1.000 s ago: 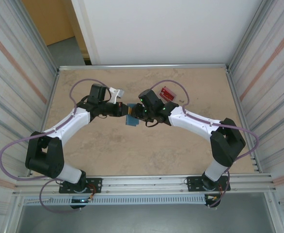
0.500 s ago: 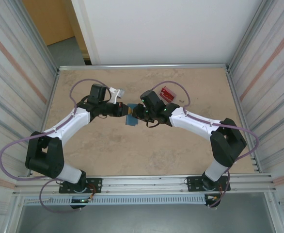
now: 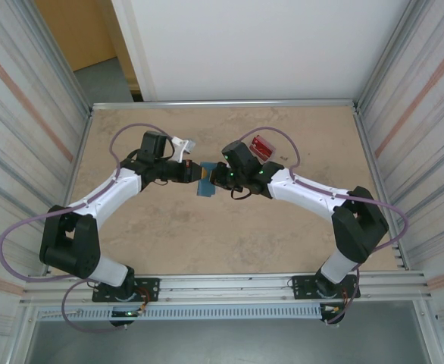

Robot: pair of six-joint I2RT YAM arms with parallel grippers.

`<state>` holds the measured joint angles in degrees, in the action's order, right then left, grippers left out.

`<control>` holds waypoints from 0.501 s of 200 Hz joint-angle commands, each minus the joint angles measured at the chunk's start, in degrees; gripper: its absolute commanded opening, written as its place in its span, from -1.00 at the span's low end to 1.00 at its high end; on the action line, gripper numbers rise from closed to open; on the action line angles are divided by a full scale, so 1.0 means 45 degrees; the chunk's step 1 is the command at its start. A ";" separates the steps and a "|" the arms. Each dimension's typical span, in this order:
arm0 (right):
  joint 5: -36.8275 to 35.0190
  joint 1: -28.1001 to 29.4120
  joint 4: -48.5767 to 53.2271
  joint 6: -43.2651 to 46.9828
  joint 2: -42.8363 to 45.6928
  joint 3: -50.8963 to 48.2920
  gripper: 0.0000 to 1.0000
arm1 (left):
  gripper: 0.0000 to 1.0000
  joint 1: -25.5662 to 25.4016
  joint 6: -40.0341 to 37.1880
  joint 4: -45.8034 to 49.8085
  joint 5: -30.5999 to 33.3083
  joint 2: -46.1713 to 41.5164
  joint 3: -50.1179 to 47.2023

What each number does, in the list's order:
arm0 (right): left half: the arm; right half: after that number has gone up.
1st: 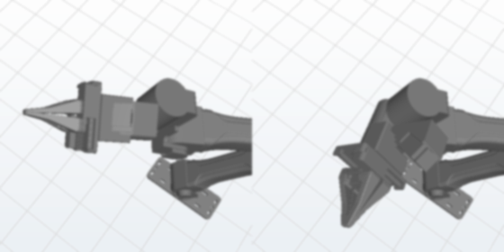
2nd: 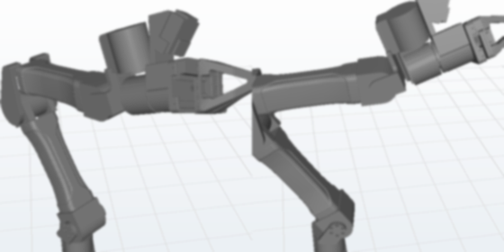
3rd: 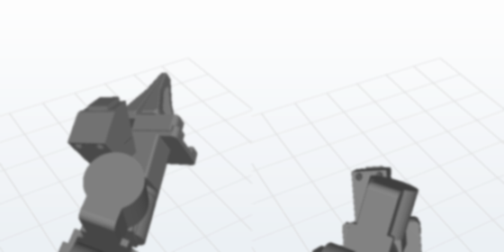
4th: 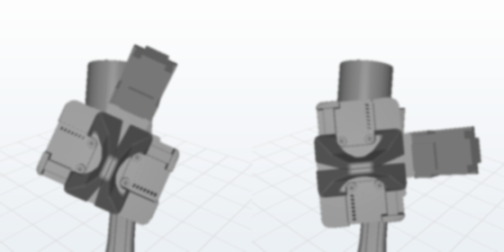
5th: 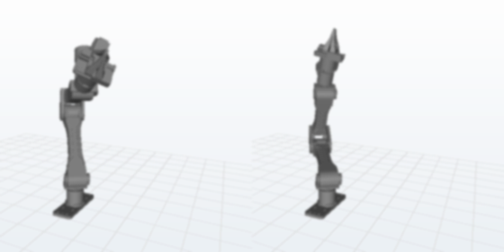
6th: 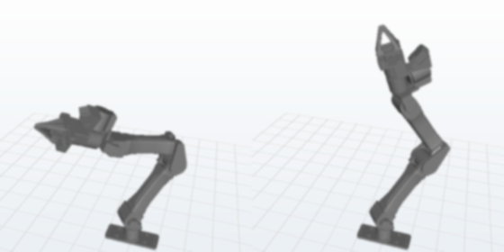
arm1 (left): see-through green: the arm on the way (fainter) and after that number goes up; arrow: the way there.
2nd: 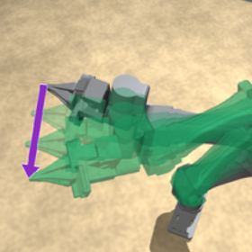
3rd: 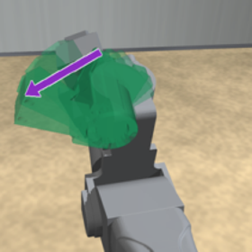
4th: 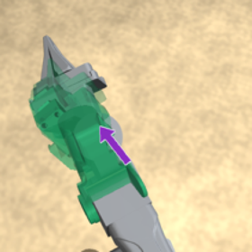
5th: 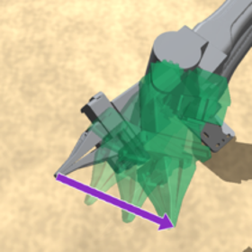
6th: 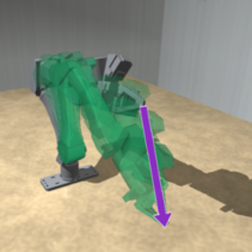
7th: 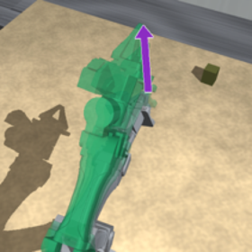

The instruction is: Put the credit cards into the card holder

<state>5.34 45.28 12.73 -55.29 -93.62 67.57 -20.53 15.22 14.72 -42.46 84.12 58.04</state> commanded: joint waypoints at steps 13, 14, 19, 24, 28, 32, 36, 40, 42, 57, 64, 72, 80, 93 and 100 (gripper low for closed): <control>-0.0679 -0.0345 0.0846 0.0098 0.0297 -0.0416 -0.93 | -1.00 -0.0126 -0.0127 -0.0490 -0.1170 -0.0142 0.0146; -0.0679 -0.0345 0.0854 0.0098 0.0297 -0.0411 -0.93 | -1.00 -0.0125 -0.0124 -0.0484 -0.1170 -0.0150 0.0148; -0.0678 -0.0344 0.0931 0.0080 0.0355 -0.0416 -0.93 | -1.00 -0.0125 -0.0128 -0.0419 -0.1153 -0.0172 0.0167; -0.0660 -0.0344 0.0950 0.0060 0.0385 -0.0435 -0.93 | -1.00 -0.0126 -0.0139 -0.0350 -0.1151 -0.0186 0.0209; -0.0649 -0.0335 0.0938 0.0060 0.0431 -0.0455 -0.94 | -1.00 -0.0135 -0.0141 -0.0314 -0.1169 -0.0196 0.0239; -0.0660 -0.0335 0.0912 0.0041 0.0482 -0.0489 -0.93 | -1.00 -0.0138 -0.0141 -0.0289 -0.1170 -0.0196 0.0246; -0.0675 -0.0335 0.0869 0.0052 0.0537 -0.0530 -0.93 | -1.00 -0.0125 -0.0158 -0.0292 -0.1171 -0.0210 0.0237; -0.0677 -0.0335 0.0828 0.0059 0.0592 -0.0575 -0.93 | -1.00 -0.0134 -0.0176 -0.0296 -0.1168 -0.0212 0.0218; -0.0694 -0.0335 0.0824 0.0059 0.0606 -0.0580 -0.93 | -1.00 -0.0127 -0.0194 -0.0311 -0.1165 -0.0215 0.0200; -0.0767 -0.0359 0.0882 0.0132 0.0706 -0.0660 -0.92 | -1.00 -0.0124 -0.0259 -0.0479 -0.1124 -0.0212 0.0081; -0.0778 -0.0371 0.1030 0.0156 0.0764 -0.0679 -0.89 | -1.00 -0.0125 -0.0277 -0.0451 -0.1096 -0.0226 0.0062; -0.0865 -0.0392 0.1220 0.0191 0.0890 -0.0696 -0.83 | -1.00 -0.0124 -0.0309 -0.0360 -0.1082 -0.0220 0.0107; -0.0975 -0.0370 0.1362 0.0232 0.1065 -0.0795 -0.78 | -1.00 -0.0128 -0.0324 -0.0285 -0.1102 -0.0233 0.0147; -0.1171 -0.0381 0.1356 0.0320 0.1479 -0.1113 -0.69 | -1.00 -0.0126 -0.0355 -0.0353 -0.1112 -0.0221 0.0098; -0.1264 -0.0394 0.1371 0.0375 0.1696 -0.1285 -0.66 | -1.00 -0.0125 -0.0356 -0.0472 -0.1112 -0.0224 0.0029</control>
<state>2.37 43.62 16.71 -54.85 -90.43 64.07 -20.73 14.98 13.82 -45.47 84.12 58.04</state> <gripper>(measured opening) 0.142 0.081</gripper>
